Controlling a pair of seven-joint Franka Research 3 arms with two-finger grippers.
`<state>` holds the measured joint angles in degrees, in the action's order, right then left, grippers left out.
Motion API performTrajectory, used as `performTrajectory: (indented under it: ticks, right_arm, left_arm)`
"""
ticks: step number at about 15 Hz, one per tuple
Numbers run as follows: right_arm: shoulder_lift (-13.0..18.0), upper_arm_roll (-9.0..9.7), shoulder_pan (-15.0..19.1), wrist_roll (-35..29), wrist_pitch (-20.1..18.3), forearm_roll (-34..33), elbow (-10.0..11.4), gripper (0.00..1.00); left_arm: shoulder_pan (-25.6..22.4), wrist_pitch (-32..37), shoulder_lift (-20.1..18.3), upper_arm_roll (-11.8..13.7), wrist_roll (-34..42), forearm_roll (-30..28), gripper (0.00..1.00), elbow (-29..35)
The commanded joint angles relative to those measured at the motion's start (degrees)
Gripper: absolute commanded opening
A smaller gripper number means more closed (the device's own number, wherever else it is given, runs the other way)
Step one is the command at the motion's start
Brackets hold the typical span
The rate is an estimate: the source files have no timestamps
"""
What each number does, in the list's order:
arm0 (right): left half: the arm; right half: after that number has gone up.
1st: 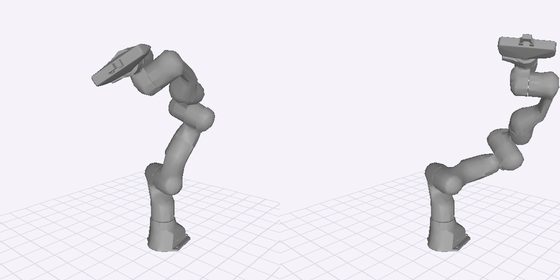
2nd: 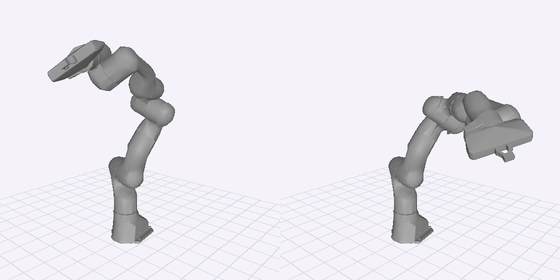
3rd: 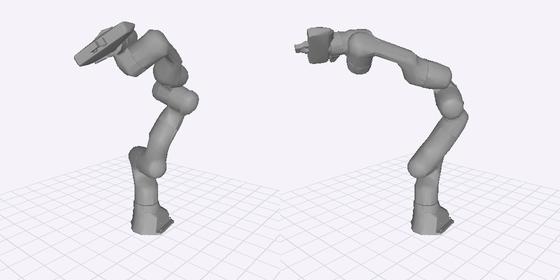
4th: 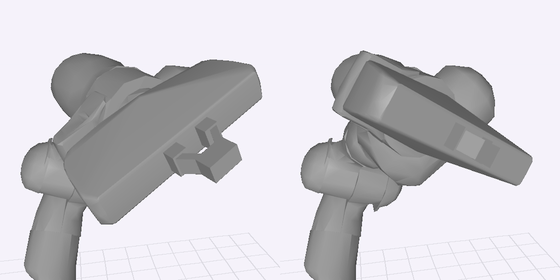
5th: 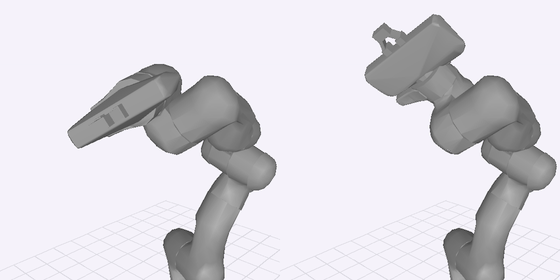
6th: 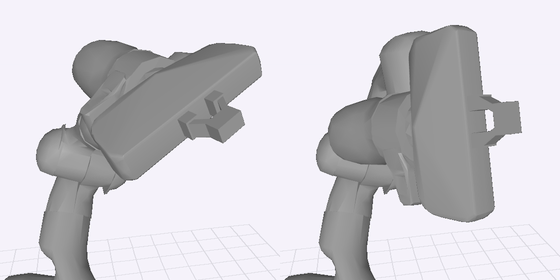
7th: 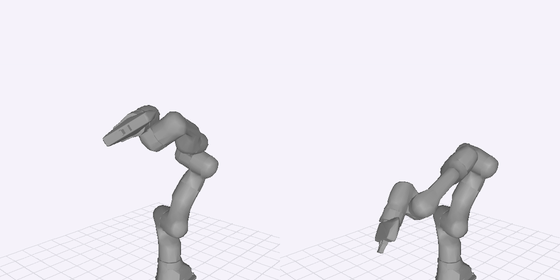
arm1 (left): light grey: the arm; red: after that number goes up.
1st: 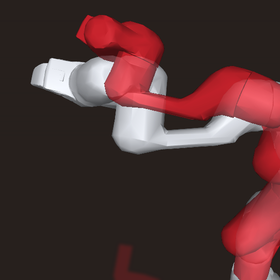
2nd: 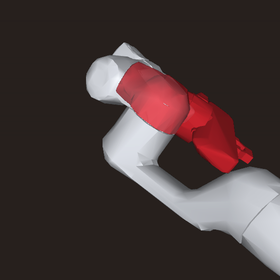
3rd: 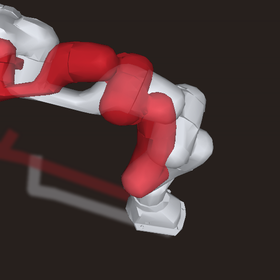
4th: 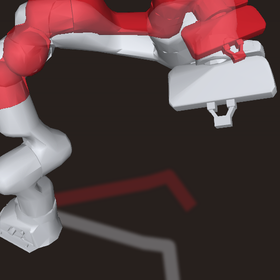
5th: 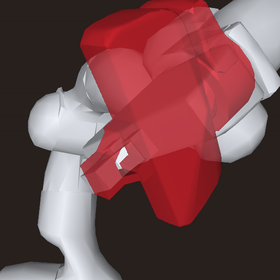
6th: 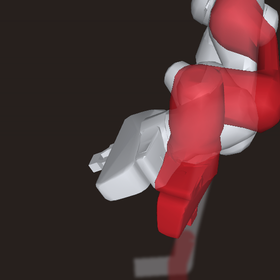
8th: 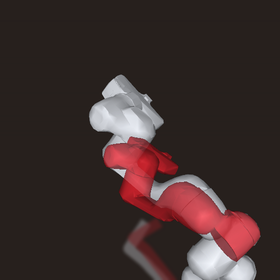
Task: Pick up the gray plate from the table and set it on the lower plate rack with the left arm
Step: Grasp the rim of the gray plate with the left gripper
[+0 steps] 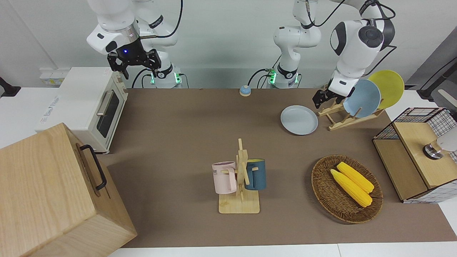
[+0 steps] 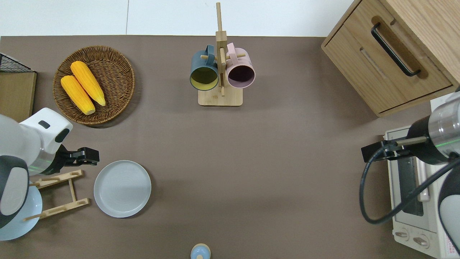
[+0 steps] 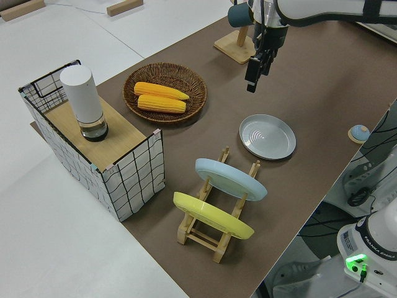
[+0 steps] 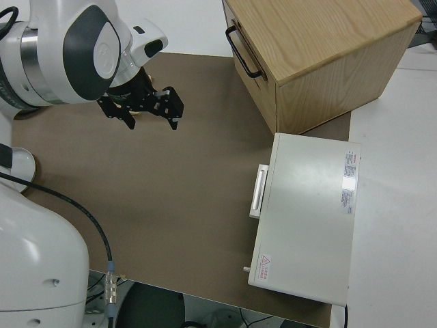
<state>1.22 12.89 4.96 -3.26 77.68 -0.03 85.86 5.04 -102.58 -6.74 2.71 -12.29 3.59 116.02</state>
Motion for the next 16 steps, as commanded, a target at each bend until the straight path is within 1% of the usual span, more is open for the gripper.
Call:
performTrajectory:
  ticks: [1,3,4,5,8,9,13,16]
  right_arm:
    - [0.3,0.38,0.8,0.2,-0.9,0.2,-0.3,0.987]
    - [0.3,0.38,0.8,0.2,-0.9,0.2,-0.3,0.987]
    - [0.3,0.38,0.8,0.2,-0.9,0.2,-0.3,0.987]
    - [0.3,0.38,0.8,0.2,-0.9,0.2,-0.3,0.990]
    - [0.3,0.38,0.8,0.2,-0.9,0.2,-0.3,0.987]
    - [0.3,0.38,0.8,0.2,-0.9,0.2,-0.3,0.990]
    - [0.3,0.38,0.8,0.2,-0.9,0.1,-0.3,0.990]
    - [0.3,0.38,0.8,0.2,-0.9,0.2,-0.3,0.987]
  left_arm:
    - [1.4,-5.2,-0.9,1.2,0.4,1.6,0.99,6.8]
    - [1.4,-8.1,-0.9,2.4,0.4,1.6,0.99,10.1]
    - [1.5,-9.6,-0.6,3.3,0.5,1.6,0.99,11.0]
    - [1.5,-10.4,0.1,3.6,0.6,1.6,0.99,11.5]
    - [1.5,-10.9,2.3,3.8,0.9,1.6,0.99,12.5]
    - [1.5,-11.0,4.0,3.8,1.3,1.5,0.99,12.6]
    - [1.5,-11.0,8.3,3.8,1.4,1.0,0.99,12.6]
    - [1.5,-11.2,10.6,3.8,1.5,0.9,0.99,12.6]
